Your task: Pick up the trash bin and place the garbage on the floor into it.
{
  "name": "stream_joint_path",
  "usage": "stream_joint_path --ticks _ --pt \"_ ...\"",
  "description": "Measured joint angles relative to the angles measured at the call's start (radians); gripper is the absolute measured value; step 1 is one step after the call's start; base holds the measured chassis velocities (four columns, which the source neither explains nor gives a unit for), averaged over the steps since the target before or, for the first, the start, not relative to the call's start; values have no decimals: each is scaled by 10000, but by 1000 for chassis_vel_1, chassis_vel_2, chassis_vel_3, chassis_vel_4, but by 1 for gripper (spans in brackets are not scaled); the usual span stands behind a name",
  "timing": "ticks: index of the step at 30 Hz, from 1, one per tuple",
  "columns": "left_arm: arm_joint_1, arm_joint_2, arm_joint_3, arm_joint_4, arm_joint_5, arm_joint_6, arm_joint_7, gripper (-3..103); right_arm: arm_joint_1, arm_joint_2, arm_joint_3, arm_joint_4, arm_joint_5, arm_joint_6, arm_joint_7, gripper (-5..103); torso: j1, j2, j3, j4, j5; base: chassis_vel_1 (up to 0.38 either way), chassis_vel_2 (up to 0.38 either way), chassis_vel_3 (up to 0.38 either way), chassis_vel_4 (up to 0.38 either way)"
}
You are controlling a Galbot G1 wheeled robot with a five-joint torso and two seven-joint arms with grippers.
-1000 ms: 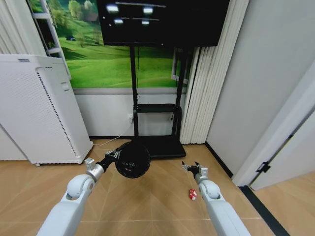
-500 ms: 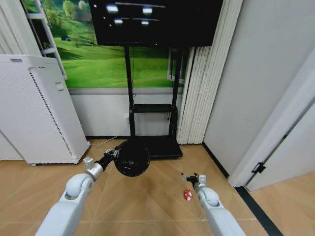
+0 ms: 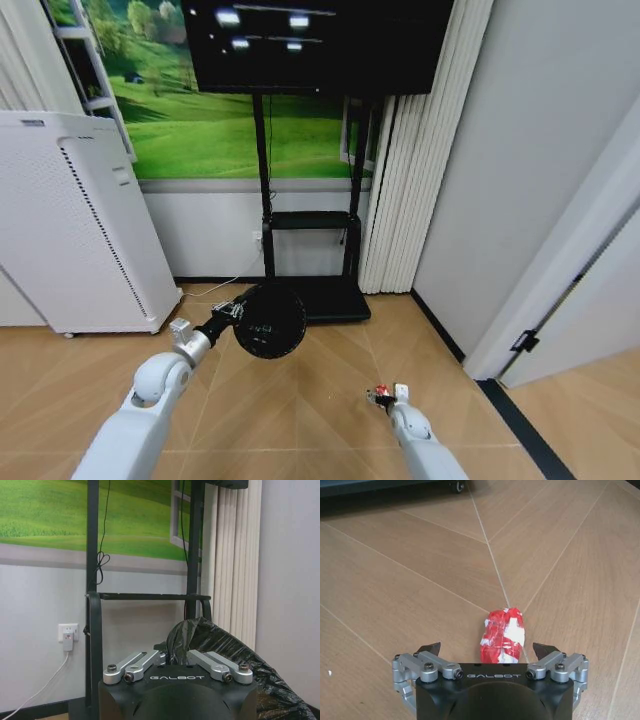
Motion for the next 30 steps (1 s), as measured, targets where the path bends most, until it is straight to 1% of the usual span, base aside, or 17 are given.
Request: stream_joint_path --ticks 4,10,12,17,18,20,23,24,25,26,28,29,30 --pt "13 16 0 -26 3 11 0 7 311 201 87 -782 -231 451 6 100 0 0 0 -1 2 0 0 0 0" --pt "22 46 -11 -98 -6 21 -1 7 512 284 145 -1148 -335 706 11 100 0 0 0 -1 1 0 0 0 0" --pt "63 117 -85 -225 -56 40 3 7 887 421 186 -1751 -565 944 20 100 0 0 0 -1 1 0 0 0 0" --pt "96 149 -160 -296 -101 55 3 7 1020 449 191 -1989 -687 1050 17 101 0 0 0 0 1 0 0 0 0" --pt "110 154 -177 -312 -105 61 3 7 1031 448 191 -2011 -725 1070 11 96 0 0 1 -1 1 0 0 0 0" --pt "132 157 -197 -331 -110 62 3 7 1042 444 191 -2033 -767 1113 -1 96 0 -1 0 -1 1 0 0 0 0" --pt "179 158 -238 -379 -115 68 3 7 1047 407 189 -2056 -854 1178 -37 80 0 0 0 -1 1 0 0 0 0" --pt "179 158 -238 -379 -115 68 3 7 1047 407 189 -2056 -854 1178 -37 80 0 0 0 -1 1 0 0 0 0" --pt "191 158 -250 -390 -116 68 3 7 1047 393 189 -2056 -878 1209 -47 74 0 0 0 -1 0 0 0 0 0" --pt "191 158 -250 -390 -116 68 3 7 1047 393 189 -2056 -878 1209 -47 74 0 0 0 -1 0 0 0 0 0" --pt "201 148 -262 -397 -116 69 3 7 1038 386 188 -2059 -884 1248 -50 63 0 0 0 -1 1 0 0 0 0" --pt "201 148 -262 -397 -116 69 3 7 1038 386 188 -2059 -884 1248 -50 63 0 0 0 -1 1 0 0 0 0" --pt "206 142 -280 -405 -116 68 3 7 1033 383 189 -2059 -885 1253 -57 57 0 0 1 -1 0 0 0 0 0"
